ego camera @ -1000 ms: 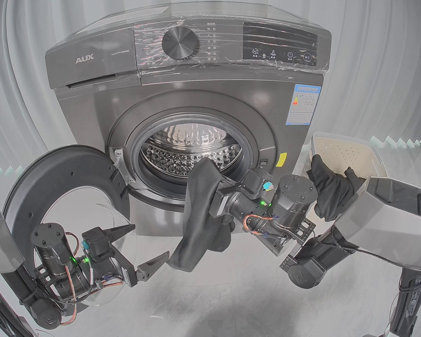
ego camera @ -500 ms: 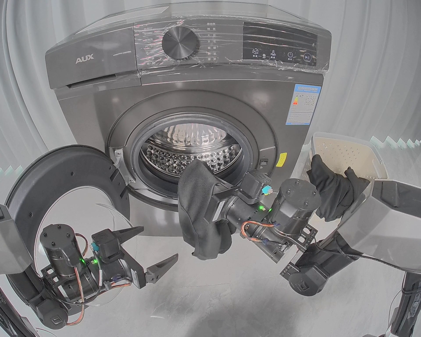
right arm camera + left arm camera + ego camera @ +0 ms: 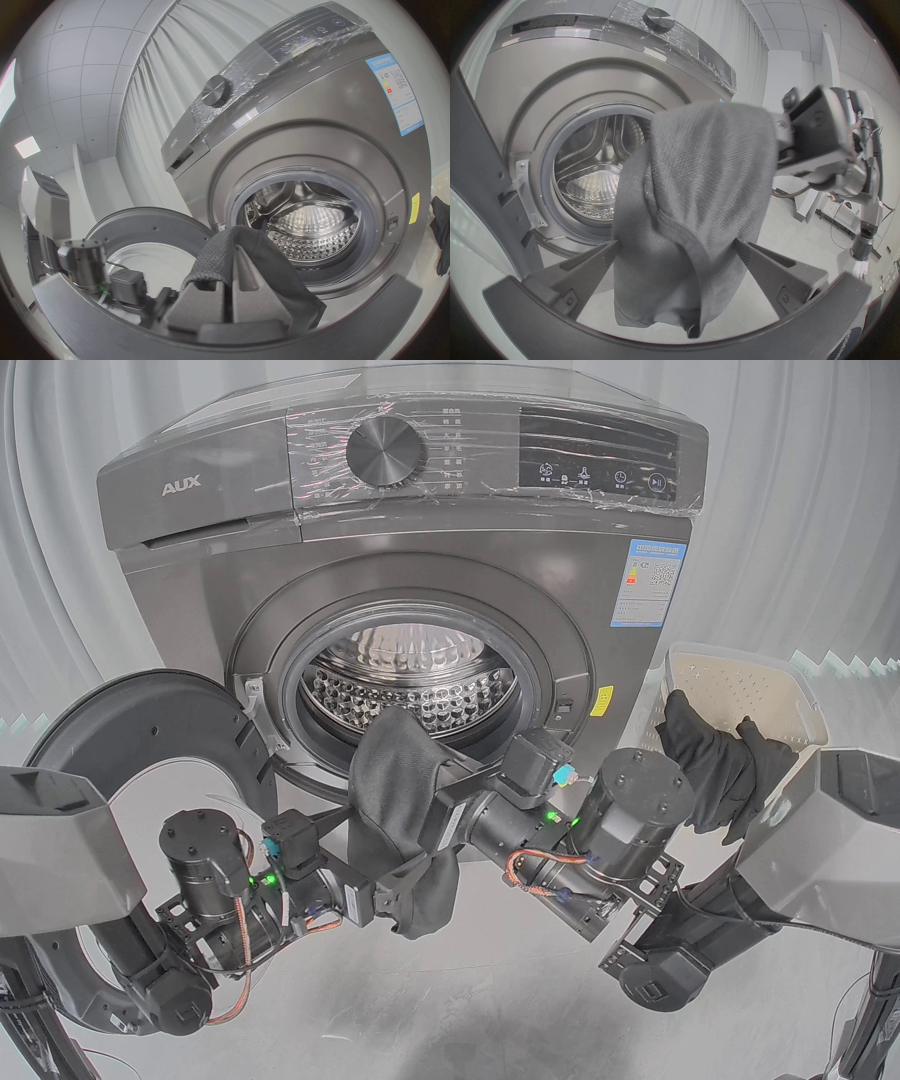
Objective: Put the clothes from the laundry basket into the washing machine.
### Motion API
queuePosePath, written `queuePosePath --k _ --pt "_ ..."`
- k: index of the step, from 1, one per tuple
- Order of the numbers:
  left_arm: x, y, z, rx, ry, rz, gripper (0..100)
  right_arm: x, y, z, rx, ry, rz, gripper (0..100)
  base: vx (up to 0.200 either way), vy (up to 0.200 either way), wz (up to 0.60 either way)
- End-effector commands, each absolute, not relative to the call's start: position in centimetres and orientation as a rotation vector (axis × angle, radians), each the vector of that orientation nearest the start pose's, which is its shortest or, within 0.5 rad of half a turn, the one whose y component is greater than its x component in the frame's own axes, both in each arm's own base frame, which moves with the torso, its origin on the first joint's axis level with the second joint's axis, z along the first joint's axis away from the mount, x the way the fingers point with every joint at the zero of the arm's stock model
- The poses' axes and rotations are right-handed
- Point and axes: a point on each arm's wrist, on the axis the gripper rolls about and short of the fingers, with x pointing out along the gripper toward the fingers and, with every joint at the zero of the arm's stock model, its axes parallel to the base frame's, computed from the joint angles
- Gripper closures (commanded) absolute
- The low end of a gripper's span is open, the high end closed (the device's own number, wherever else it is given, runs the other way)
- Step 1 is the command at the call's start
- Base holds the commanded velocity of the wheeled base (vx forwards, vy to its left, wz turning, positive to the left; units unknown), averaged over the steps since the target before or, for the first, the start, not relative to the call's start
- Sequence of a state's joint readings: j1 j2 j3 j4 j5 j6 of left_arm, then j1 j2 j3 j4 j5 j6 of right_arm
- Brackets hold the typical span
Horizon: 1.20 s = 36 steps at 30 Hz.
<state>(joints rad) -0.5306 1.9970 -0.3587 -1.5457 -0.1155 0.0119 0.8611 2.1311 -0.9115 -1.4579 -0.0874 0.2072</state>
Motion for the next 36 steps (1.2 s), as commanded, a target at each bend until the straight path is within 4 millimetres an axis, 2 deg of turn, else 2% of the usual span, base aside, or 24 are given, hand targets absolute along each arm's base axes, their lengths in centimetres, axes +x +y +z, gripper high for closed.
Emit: queuePosePath --k 1,12,18,19,26,27,31,32,36 --pt "27.0 -15.7 6.5 0.035 0.116 -0.630 0 24.7 29.9 14.4 0.315 -0.141 0.816 100 0.000 0.000 0.00" --pt "30.8 -16.1 4.6 0.030 0.101 -0.584 0 23.0 29.7 15.1 0.329 -0.136 0.849 100 0.000 0.000 0.00" --pt "31.9 -16.1 4.3 0.025 0.086 -0.557 0 22.7 29.6 15.0 0.336 -0.124 0.852 100 0.000 0.000 0.00" --pt "32.0 -16.2 4.4 0.023 0.080 -0.546 100 22.7 29.6 15.0 0.337 -0.124 0.852 100 0.000 0.000 0.00" --pt "32.3 -16.2 5.2 -0.020 0.057 -0.527 100 23.0 29.1 14.4 0.324 -0.104 0.834 100 0.000 0.000 0.00" --pt "32.2 -15.8 6.0 -0.027 0.039 -0.519 100 23.5 28.5 13.9 0.313 -0.088 0.811 100 0.000 0.000 0.00" --pt "31.9 -15.6 7.2 -0.036 0.010 -0.518 100 24.1 27.5 13.2 0.294 -0.058 0.769 100 0.000 0.000 0.00" --pt "31.7 -15.4 8.1 -0.043 -0.013 -0.516 100 24.2 26.7 12.3 0.275 -0.024 0.745 100 0.000 0.000 0.00" --pt "31.3 -15.2 9.3 -0.071 -0.036 -0.517 100 24.3 25.3 10.6 0.236 0.047 0.710 100 0.000 0.000 0.00"
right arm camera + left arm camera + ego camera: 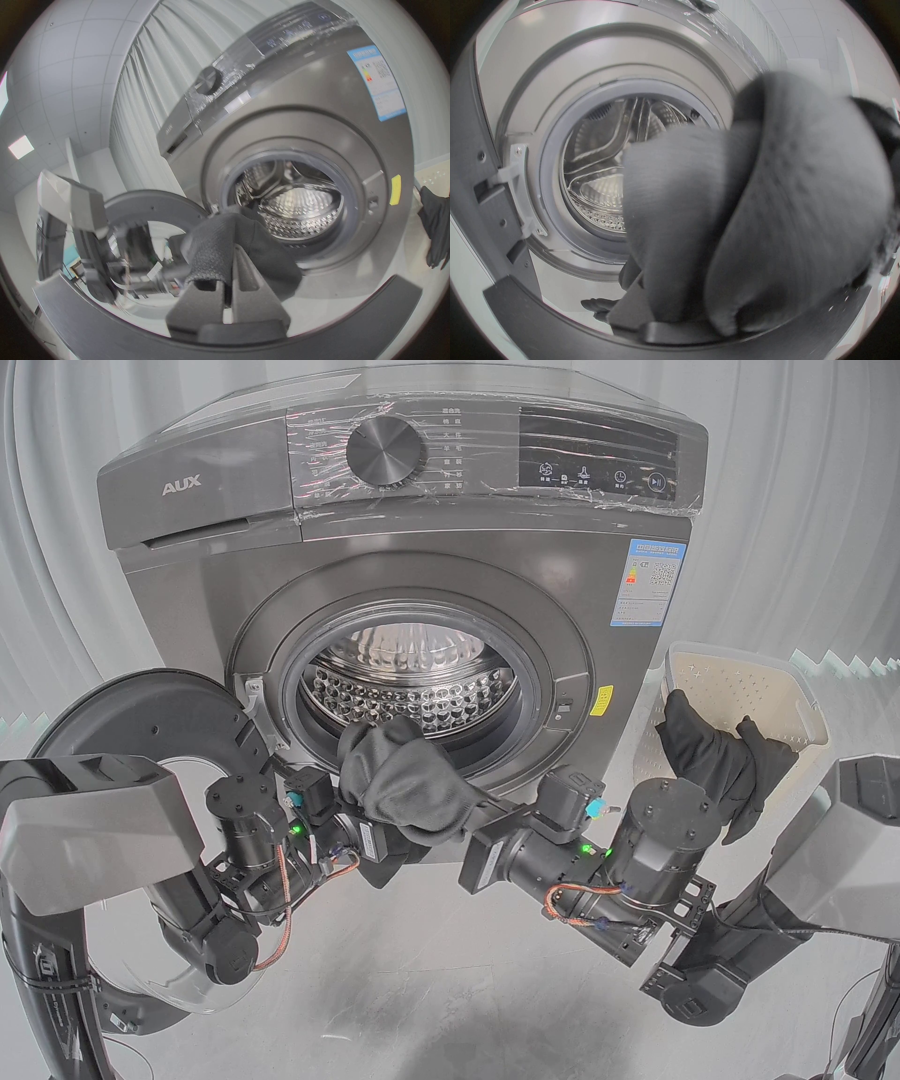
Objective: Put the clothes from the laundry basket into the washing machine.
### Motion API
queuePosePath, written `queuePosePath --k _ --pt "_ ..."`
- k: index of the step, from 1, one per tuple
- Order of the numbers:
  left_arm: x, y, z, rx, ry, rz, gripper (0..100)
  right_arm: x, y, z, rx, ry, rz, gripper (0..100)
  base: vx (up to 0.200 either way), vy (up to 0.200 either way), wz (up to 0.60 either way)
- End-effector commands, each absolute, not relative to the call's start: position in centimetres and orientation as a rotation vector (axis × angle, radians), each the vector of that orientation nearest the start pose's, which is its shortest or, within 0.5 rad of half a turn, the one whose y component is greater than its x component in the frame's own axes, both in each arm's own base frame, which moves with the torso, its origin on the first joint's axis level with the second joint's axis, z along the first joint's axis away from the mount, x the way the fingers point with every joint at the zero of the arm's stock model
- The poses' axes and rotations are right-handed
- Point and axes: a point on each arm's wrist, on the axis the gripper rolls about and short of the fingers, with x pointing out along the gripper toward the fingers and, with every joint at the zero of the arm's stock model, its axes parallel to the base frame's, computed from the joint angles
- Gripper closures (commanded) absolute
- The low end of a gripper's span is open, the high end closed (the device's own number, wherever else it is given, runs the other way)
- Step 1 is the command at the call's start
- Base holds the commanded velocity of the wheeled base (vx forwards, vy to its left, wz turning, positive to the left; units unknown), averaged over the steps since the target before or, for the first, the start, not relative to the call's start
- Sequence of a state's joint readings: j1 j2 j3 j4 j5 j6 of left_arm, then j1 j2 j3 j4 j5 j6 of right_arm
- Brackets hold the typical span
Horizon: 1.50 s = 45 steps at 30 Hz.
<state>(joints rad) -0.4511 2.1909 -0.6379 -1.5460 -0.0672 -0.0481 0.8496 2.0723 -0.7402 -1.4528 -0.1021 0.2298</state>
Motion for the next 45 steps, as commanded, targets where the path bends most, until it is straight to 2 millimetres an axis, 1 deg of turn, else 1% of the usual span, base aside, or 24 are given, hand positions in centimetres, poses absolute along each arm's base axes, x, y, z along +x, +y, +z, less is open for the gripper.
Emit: queuePosePath --k 1,2,4,11,12,14,17,18,19,21,24,26,29,31,34,36,38,40,41,45 --pt "31.1 -15.1 9.5 -0.074 -0.040 -0.517 100 24.3 25.1 10.2 0.227 0.064 0.703 100 0.000 0.000 0.00" --pt "30.9 -15.0 9.6 -0.074 -0.040 -0.517 100 24.3 24.9 9.8 0.218 0.086 0.697 100 0.000 0.000 0.00" --pt "30.5 -14.9 9.7 -0.073 -0.034 -0.520 100 24.3 24.9 9.6 0.210 0.103 0.694 100 0.000 0.000 0.00" --pt "29.5 -14.8 10.5 -0.077 -0.045 -0.529 100 24.2 24.9 9.5 0.207 0.105 0.695 100 0.000 0.000 0.00" --pt "29.4 -14.7 10.8 -0.079 -0.051 -0.530 100 24.2 24.9 9.6 0.210 0.103 0.695 0 0.000 0.000 0.00" --pt "29.0 -14.5 11.2 -0.085 -0.057 -0.532 100 24.1 24.8 9.6 0.207 0.105 0.695 0 0.000 0.000 0.00" --pt "28.2 -14.3 11.9 -0.092 -0.065 -0.538 100 23.3 23.8 8.7 0.167 0.158 0.687 0 0.000 0.000 0.00" --pt "28.2 -14.3 11.9 -0.092 -0.065 -0.538 100 23.3 23.8 8.7 0.167 0.158 0.687 0 0.000 0.000 0.00" --pt "27.1 -14.1 12.4 -0.093 -0.069 -0.547 100 21.9 22.3 7.8 0.113 0.247 0.680 0 0.000 0.000 0.00" --pt "26.2 -13.9 12.7 -0.093 -0.065 -0.557 100 20.5 20.9 6.8 0.064 0.335 0.675 0 0.000 0.000 0.00" --pt "24.7 -13.6 13.2 -0.095 -0.066 -0.575 100 19.3 19.6 5.9 0.029 0.401 0.665 0 0.000 0.000 0.00" --pt "24.0 -13.3 13.4 -0.095 -0.067 -0.577 100 19.2 19.4 5.6 0.031 0.405 0.654 0 0.000 0.000 0.00" --pt "23.2 -12.8 13.5 -0.096 -0.062 -0.578 100 18.7 18.7 5.5 0.050 0.391 0.648 0 0.000 0.000 0.00" --pt "22.7 -12.5 13.6 -0.095 -0.058 -0.578 100 18.8 18.1 5.5 0.066 0.377 0.631 0 0.000 0.000 0.00" --pt "22.0 -12.4 13.5 -0.084 -0.051 -0.580 100 18.9 16.6 5.7 0.108 0.333 0.596 0 0.000 0.000 0.00" --pt "21.8 -12.4 13.5 -0.085 -0.052 -0.583 100 19.0 16.3 5.8 0.115 0.330 0.583 0 0.000 0.000 0.00" --pt "21.6 -12.4 13.9 -0.092 -0.063 -0.587 100 19.3 15.2 5.9 0.122 0.333 0.537 0 0.000 0.000 0.00" --pt "21.6 -12.4 13.9 -0.092 -0.063 -0.587 100 19.3 15.2 5.9 0.122 0.333 0.537 0 0.000 0.000 0.00" --pt "21.7 -12.4 13.9 -0.094 -0.064 -0.584 100 19.1 14.3 6.2 0.128 0.331 0.519 0 0.000 0.000 0.00" --pt "21.9 -12.5 14.0 -0.095 -0.070 -0.584 100 19.3 13.9 6.6 0.149 0.318 0.506 0 0.000 0.000 0.00"
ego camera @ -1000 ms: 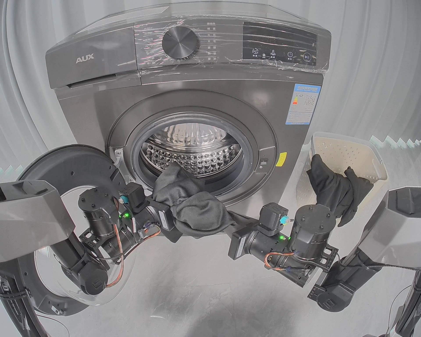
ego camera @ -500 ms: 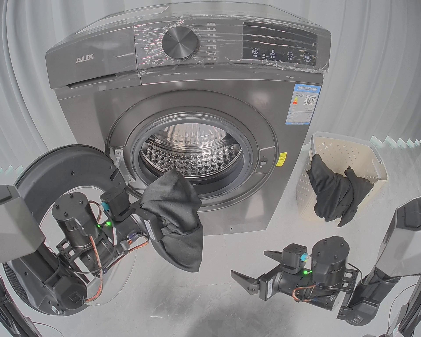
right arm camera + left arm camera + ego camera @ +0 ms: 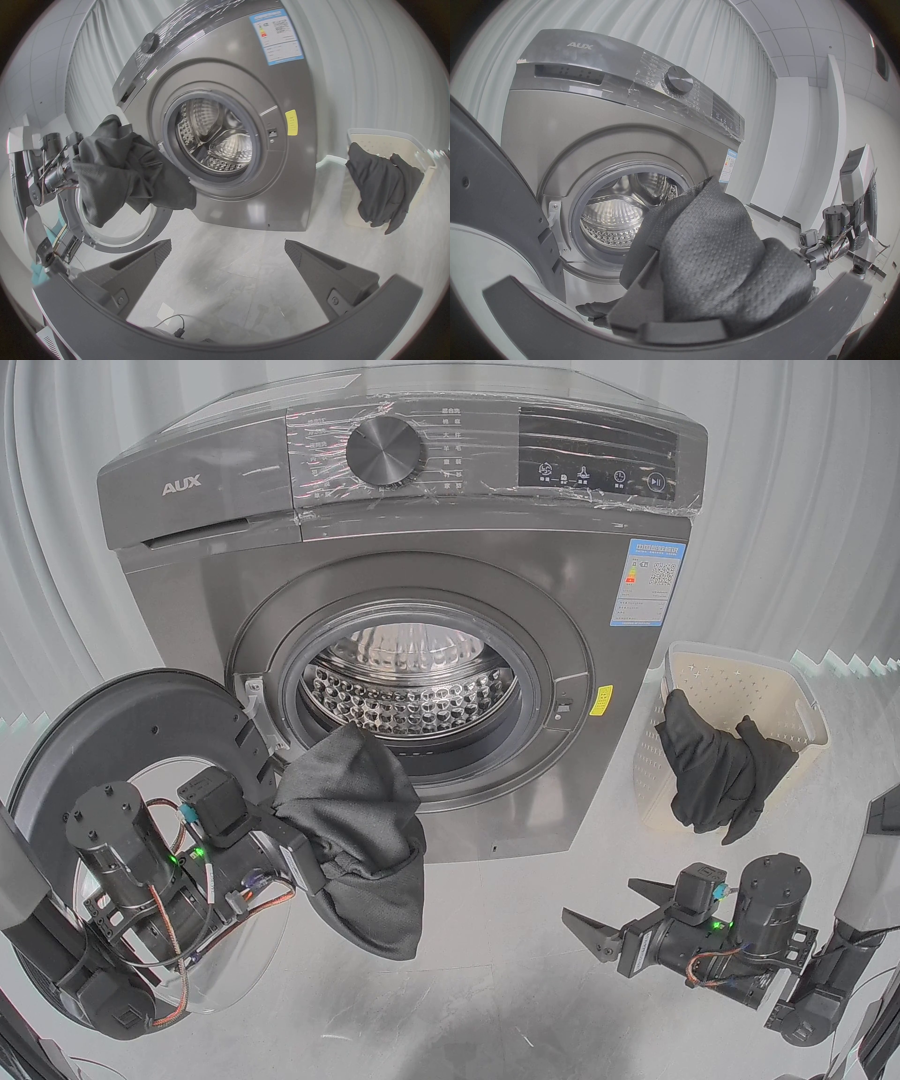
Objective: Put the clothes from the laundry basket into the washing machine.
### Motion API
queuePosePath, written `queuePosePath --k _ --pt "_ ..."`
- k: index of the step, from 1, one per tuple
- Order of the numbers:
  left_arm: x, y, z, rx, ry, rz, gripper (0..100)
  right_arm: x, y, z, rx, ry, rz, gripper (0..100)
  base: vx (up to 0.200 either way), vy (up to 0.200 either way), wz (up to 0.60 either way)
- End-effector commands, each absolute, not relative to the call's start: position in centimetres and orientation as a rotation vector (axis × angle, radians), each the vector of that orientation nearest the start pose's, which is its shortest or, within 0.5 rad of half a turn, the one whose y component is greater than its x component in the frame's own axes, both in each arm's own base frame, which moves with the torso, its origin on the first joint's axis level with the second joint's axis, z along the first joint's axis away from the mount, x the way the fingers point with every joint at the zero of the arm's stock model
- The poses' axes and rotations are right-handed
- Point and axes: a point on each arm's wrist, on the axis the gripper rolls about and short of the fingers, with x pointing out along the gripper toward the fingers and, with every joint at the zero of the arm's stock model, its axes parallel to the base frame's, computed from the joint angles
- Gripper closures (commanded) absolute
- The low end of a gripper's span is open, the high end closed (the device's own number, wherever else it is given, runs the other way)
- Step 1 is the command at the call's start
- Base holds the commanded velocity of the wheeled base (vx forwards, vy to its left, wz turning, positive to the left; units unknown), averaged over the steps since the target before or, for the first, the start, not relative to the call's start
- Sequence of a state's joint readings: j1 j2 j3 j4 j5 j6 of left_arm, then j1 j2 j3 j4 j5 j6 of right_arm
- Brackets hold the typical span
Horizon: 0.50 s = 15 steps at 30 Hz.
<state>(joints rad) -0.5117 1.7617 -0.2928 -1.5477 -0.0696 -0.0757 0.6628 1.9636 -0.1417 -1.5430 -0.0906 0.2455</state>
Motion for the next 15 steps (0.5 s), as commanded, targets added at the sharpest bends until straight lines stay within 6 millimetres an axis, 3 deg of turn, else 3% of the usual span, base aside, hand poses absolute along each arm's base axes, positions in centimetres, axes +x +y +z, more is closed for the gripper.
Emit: queuePosePath --k 1,15 --pt "21.9 -12.5 13.9 -0.096 -0.067 -0.584 100 19.4 13.9 6.6 0.149 0.316 0.505 0 0.000 0.000 0.00" --pt "21.1 -12.7 12.5 -0.081 -0.002 -0.567 100 19.4 14.0 6.4 0.148 0.324 0.505 0 0.000 0.000 0.00"
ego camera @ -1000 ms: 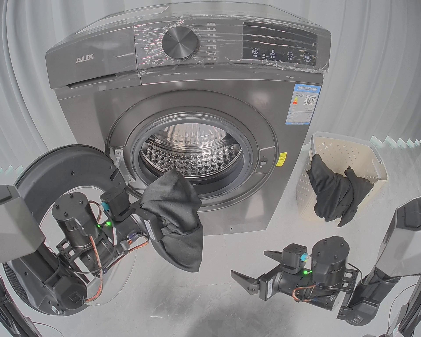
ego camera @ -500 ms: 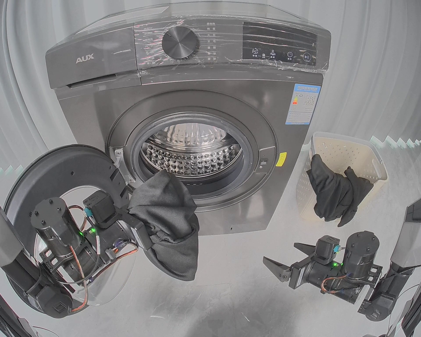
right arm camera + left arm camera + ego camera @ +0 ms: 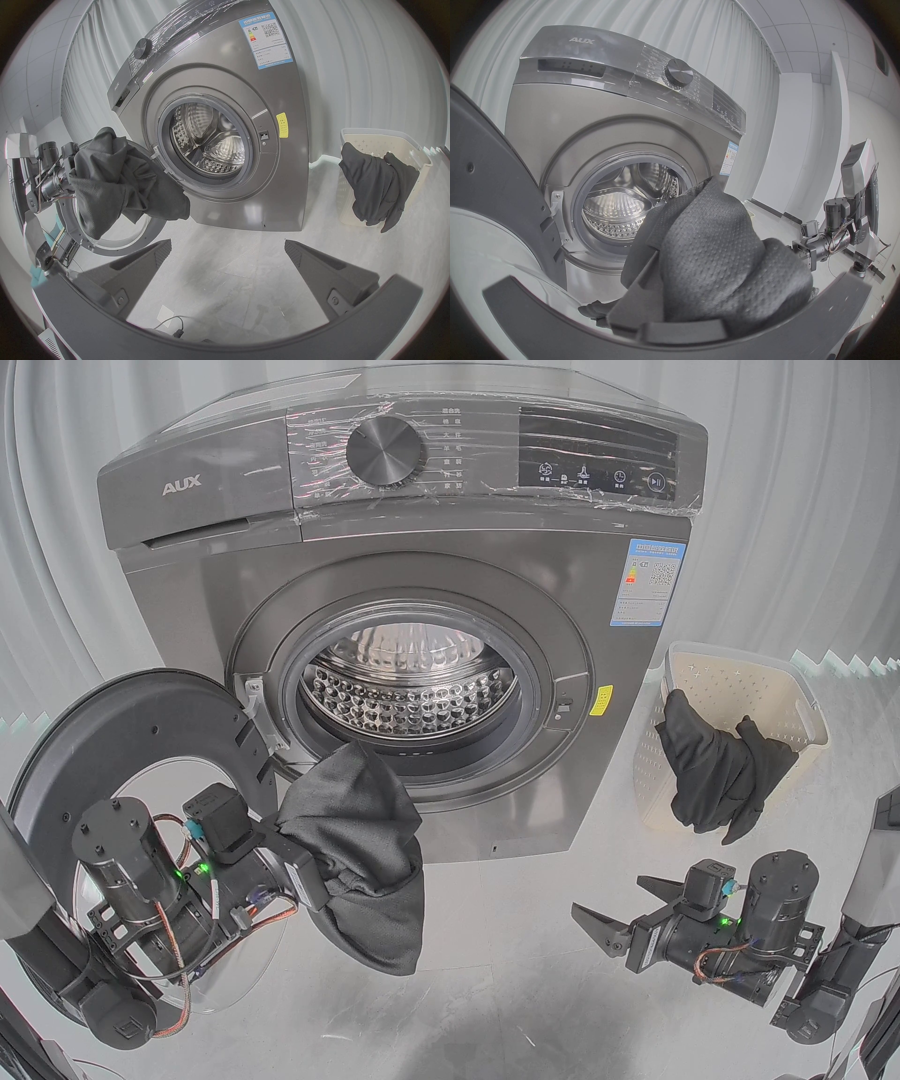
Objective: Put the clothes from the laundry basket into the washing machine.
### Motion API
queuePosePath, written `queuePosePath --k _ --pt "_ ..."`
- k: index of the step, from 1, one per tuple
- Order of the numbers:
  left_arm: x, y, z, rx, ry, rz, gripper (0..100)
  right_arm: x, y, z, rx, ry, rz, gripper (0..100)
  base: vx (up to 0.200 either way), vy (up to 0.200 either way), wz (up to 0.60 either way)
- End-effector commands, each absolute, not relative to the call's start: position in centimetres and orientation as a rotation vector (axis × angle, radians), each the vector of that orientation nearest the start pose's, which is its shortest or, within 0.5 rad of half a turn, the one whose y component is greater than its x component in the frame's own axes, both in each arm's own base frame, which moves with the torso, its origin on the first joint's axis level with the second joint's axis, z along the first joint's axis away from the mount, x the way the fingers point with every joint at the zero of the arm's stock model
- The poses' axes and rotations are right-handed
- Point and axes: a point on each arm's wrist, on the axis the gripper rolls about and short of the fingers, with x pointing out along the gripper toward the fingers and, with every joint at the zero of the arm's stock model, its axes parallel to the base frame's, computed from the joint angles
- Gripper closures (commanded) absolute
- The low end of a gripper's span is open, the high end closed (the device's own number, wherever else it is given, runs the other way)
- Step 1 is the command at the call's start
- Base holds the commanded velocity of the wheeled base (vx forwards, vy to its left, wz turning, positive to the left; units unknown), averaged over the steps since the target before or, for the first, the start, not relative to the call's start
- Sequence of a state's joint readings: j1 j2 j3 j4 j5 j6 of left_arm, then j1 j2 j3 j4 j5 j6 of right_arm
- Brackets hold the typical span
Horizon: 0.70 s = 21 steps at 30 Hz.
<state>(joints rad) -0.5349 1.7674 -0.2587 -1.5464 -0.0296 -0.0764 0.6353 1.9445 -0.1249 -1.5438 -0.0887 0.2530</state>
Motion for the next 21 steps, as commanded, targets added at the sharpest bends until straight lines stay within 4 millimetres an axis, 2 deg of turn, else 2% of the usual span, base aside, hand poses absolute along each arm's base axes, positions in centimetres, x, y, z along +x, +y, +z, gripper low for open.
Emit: queuePosePath --k 1,11,17,21 --pt "21.1 -12.6 12.4 -0.079 0.005 -0.566 100 19.4 14.0 6.4 0.148 0.324 0.506 0 0.000 0.000 0.00" --pt "21.5 -12.9 11.6 -0.064 0.033 -0.559 100 19.4 14.3 6.3 0.147 0.325 0.507 0 0.000 0.000 0.00" --pt "21.3 -13.4 11.2 -0.053 0.048 -0.576 100 19.3 14.3 6.2 0.146 0.328 0.510 0 0.200 0.000 0.00" --pt "20.9 -14.0 10.9 -0.049 0.061 -0.601 100 19.3 14.3 6.2 0.145 0.329 0.510 0 0.000 0.000 0.00"
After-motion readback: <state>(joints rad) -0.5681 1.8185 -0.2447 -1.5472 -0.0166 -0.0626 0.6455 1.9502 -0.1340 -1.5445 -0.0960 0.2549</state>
